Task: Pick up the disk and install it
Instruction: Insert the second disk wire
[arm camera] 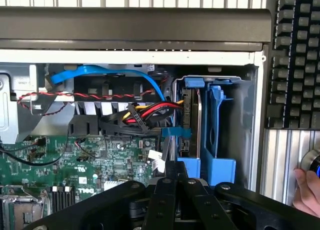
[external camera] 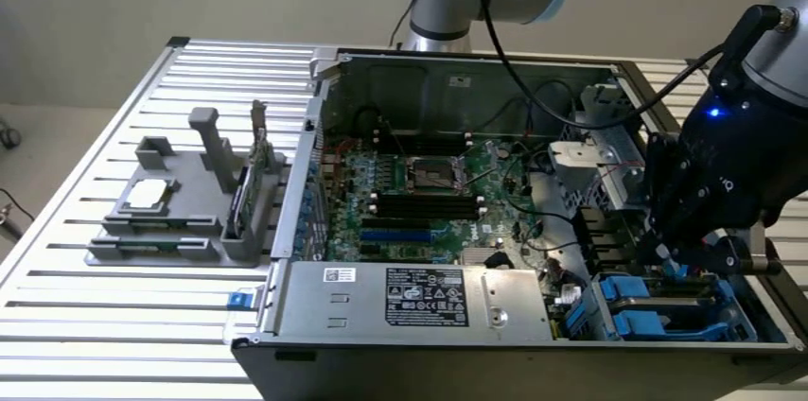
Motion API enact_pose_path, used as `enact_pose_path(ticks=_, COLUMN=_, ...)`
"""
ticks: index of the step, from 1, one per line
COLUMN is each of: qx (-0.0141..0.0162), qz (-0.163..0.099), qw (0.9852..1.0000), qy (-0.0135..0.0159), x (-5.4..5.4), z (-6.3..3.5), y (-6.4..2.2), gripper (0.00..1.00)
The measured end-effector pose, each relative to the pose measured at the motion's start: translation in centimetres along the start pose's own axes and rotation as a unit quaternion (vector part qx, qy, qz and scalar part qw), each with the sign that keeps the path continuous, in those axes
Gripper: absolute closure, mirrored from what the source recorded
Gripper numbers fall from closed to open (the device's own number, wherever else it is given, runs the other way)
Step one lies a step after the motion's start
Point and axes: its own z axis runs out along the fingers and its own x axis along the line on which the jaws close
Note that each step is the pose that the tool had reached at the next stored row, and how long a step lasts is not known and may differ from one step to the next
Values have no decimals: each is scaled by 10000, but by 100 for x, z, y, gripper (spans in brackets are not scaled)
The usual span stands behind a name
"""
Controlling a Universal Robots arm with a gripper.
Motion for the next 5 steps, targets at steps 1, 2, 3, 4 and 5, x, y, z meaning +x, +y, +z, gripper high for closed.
enact_pose_path(ticks=1, qx=0, qz=0, qw=10000, qy=0, x=0, z=0, y=0, gripper=89)
enact_pose_path(ticks=2, qx=0, qz=0, qw=10000, qy=0, x=0, z=0, y=0, gripper=89)
enact_pose_path(ticks=3, qx=0, qz=0, qw=10000, qy=0, x=0, z=0, y=0, gripper=89)
enact_pose_path(ticks=4, qx=0, qz=0, qw=10000, qy=0, x=0, z=0, y=0, gripper=89)
enact_pose_path(ticks=5, qx=0, qz=0, qw=10000, qy=0, x=0, z=0, y=0, gripper=89)
